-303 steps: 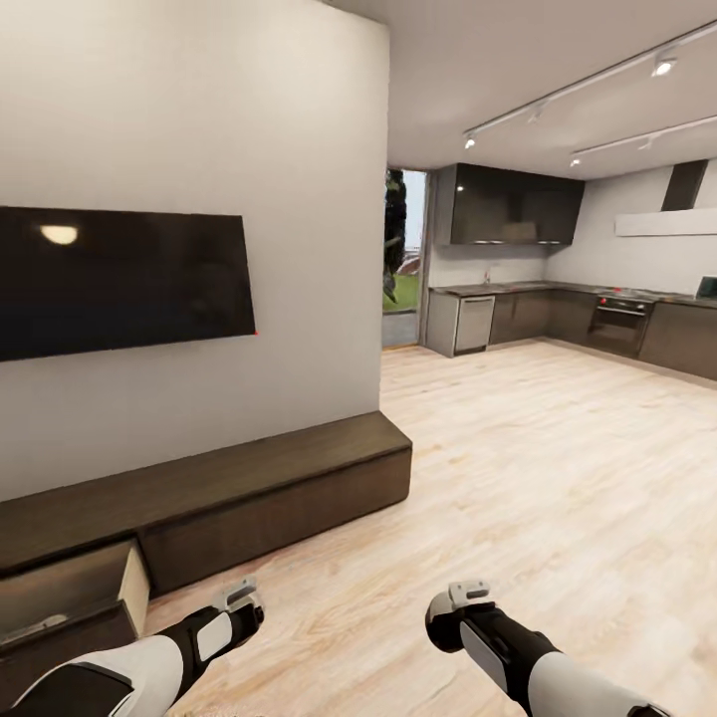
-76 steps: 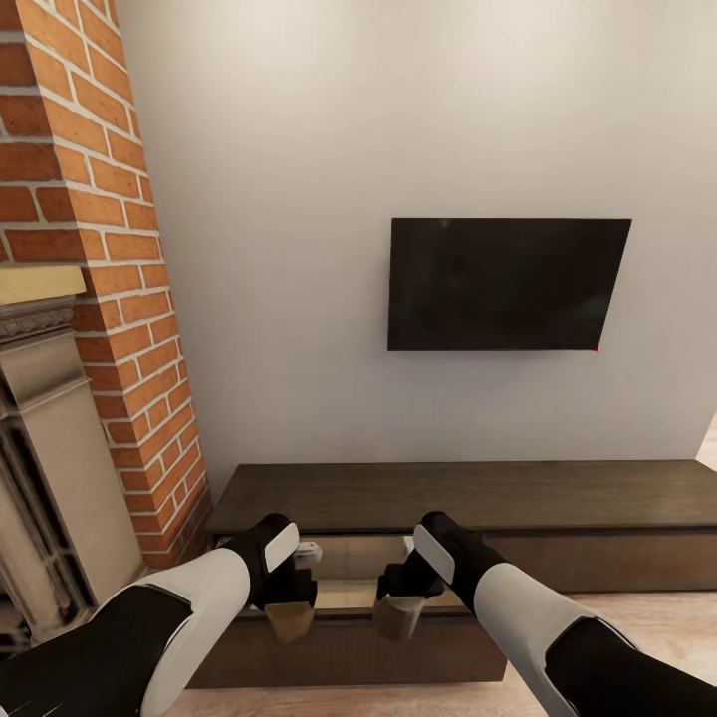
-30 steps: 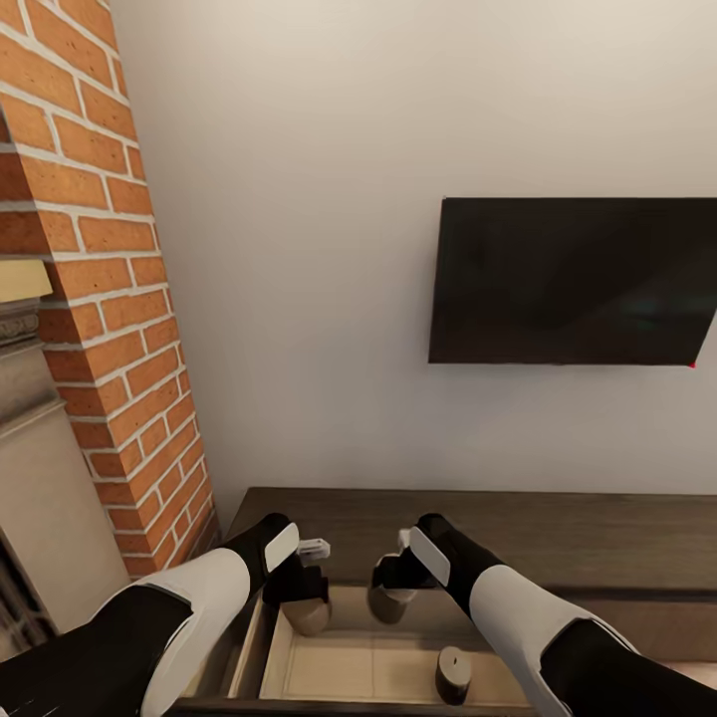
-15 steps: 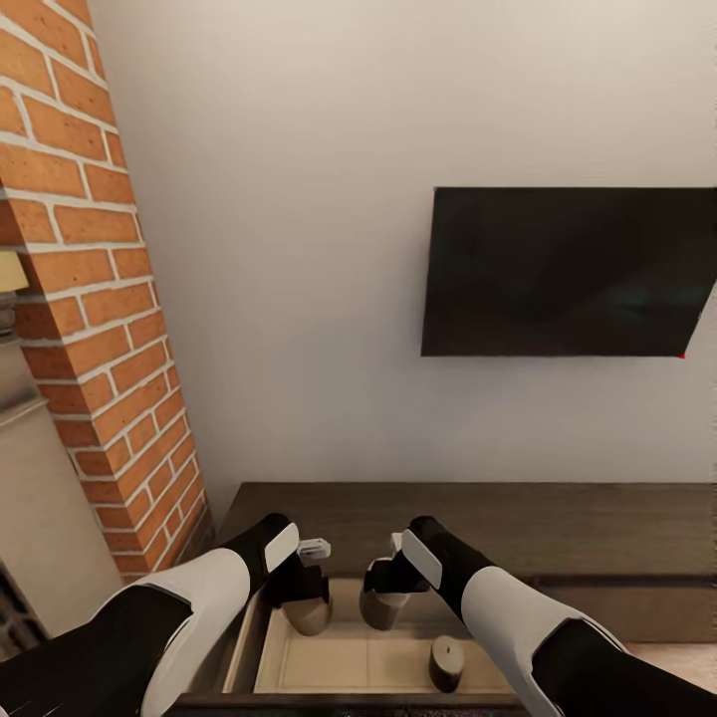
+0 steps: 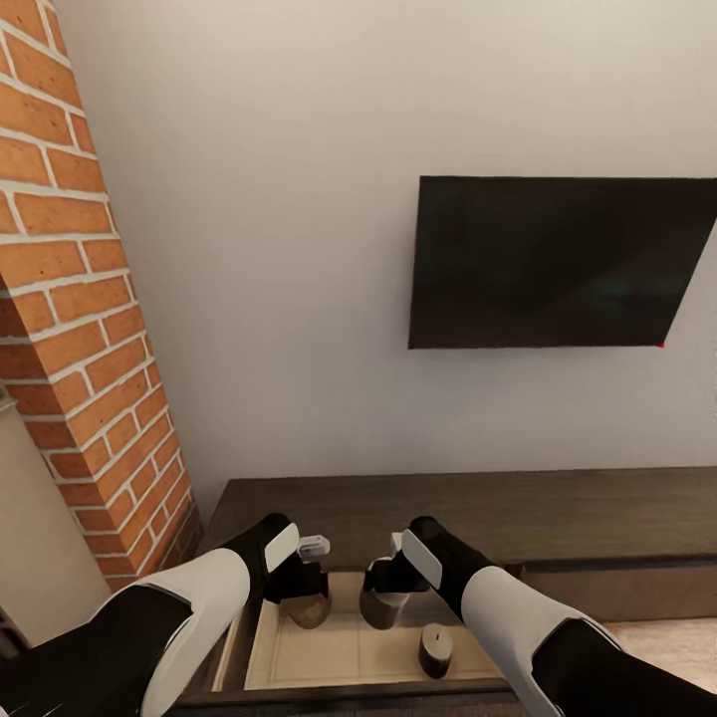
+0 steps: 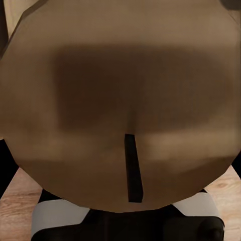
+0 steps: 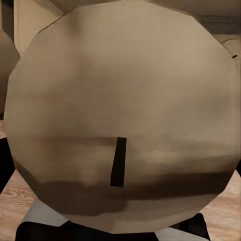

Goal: Place each of the two pumpkins and all three candles from the living room inside a cabinet in the living room (use any cabinet), then make sure every cabinet is closed, and position the cauldron so it is next to a table in the living room.

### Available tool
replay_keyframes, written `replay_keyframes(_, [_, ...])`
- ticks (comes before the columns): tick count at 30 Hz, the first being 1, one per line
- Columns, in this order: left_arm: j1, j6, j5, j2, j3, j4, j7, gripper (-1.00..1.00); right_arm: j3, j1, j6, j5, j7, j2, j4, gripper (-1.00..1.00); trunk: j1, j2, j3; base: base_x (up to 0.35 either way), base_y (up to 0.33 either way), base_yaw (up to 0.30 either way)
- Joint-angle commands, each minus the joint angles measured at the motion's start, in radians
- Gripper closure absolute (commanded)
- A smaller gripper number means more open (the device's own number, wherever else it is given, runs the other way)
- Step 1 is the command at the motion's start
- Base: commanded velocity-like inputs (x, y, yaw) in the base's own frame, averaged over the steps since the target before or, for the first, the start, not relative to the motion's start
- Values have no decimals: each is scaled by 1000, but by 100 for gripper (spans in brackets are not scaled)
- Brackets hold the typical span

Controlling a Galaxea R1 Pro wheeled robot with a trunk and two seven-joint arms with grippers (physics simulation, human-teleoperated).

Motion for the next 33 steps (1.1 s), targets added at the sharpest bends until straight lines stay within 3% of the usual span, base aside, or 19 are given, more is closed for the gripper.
replay_keyframes(1, [0,4,11,0,-6,-2,8,100,4,-1,-2,-10,-8,0,-1,100,0,-1,-3,0,0,-6])
replay_keyframes(9, [0,5,11,0,-5,-1,8,100,6,-1,-44,-9,-7,0,0,100,0,-1,-16,0,0,1])
replay_keyframes(27, [0,-4,11,0,-5,-2,3,100,7,-1,-46,-8,-7,0,2,100,0,-1,-45,0,0,85])
replay_keyframes(33, [0,-89,11,0,-6,-1,-2,100,10,-1,-122,-8,-4,0,50,100,0,-1,-54,0,0,86])
